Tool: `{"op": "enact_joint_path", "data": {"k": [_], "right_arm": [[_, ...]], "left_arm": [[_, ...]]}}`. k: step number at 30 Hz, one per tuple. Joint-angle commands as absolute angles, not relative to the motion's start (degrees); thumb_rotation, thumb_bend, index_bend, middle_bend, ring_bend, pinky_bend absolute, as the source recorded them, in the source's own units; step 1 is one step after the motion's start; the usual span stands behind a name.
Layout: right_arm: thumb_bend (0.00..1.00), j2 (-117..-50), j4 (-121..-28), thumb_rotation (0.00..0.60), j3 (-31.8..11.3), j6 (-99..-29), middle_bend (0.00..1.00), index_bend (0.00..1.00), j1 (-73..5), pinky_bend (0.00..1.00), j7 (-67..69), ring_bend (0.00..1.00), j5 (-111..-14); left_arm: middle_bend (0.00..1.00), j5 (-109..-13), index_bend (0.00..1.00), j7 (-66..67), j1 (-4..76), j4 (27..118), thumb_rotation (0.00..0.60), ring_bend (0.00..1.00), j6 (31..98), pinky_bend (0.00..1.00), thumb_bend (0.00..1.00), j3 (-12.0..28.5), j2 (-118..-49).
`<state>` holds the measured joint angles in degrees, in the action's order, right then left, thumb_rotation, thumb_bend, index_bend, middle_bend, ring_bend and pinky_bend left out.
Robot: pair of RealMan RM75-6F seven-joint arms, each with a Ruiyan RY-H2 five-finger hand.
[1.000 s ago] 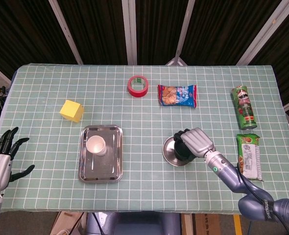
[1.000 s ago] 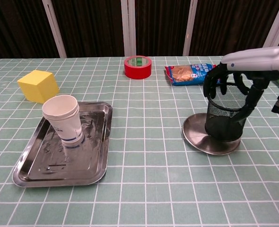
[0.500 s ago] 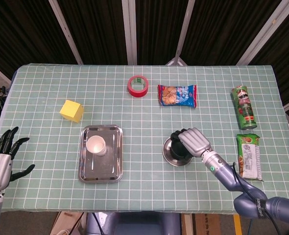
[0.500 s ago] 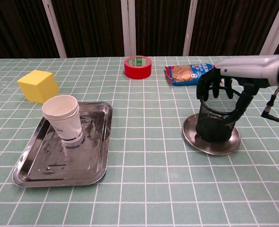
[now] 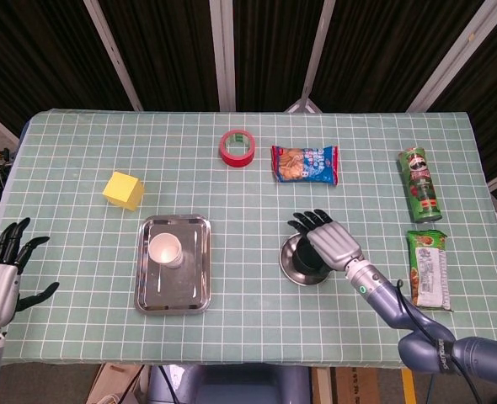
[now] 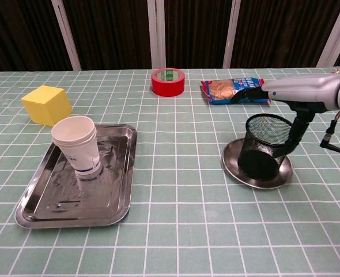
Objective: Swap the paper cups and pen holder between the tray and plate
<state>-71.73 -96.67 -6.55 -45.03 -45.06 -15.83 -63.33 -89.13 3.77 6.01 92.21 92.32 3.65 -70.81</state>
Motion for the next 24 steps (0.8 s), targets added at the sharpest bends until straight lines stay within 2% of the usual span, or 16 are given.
{"op": "enact_joint_path", "data": {"k": [1,6,9,13,17,24], "right_arm": [[0.00,-70.3,-99.0,0.600,-6.4,-46.9,0.00,0.00,-44.6,0.00,-17.3,0.00,-61.9],[0.00,-63.1,-105.9,0.600,-6.4,-55.9,0.00,0.00,-39.6,0.00,-17.3,0.00,-63.7],[0.00,-57.3,-109.4,0.600,-4.2,-68.9,0.00,0.00,-30.3,0.00,-13.1,0.00,-69.9],[0.00,-57.4,-104.4,0.600,2.0,-84.0,0.00,0.01,-18.2,0.00,-7.5,0.00,-79.8],[0.00,-62.6,-96.0,0.600,5.8,-89.9,0.00,0.01,-11.6,0.00,-5.5,0.00,-84.6],[0.00,-64.2,-93.9,0.600,4.6,-92.7,0.00,0.01,-9.4,0.00,-11.6,0.00,-86.2]], "left_arm": [[0.00,-89.2,0.25,3.8,6.0,92.1,0.600,0.00,92.4,0.13,0.09,3.7,-70.8],[0.00,-88.6,0.25,4.2,5.9,92.3,0.600,0.00,91.6,0.13,0.09,3.6,-70.3],[0.00,-87.4,0.25,5.6,5.6,94.1,0.600,0.00,90.3,0.13,0.09,3.1,-69.0],[0.00,-86.7,0.24,6.7,4.9,97.1,0.600,0.00,89.6,0.13,0.09,2.4,-67.5],[0.00,-86.3,0.23,9.2,3.8,100.0,0.600,0.00,89.9,0.13,0.09,1.4,-66.2],[0.00,-87.9,0.21,8.8,2.8,101.4,0.600,0.00,90.6,0.13,0.09,0.4,-65.2]]}}
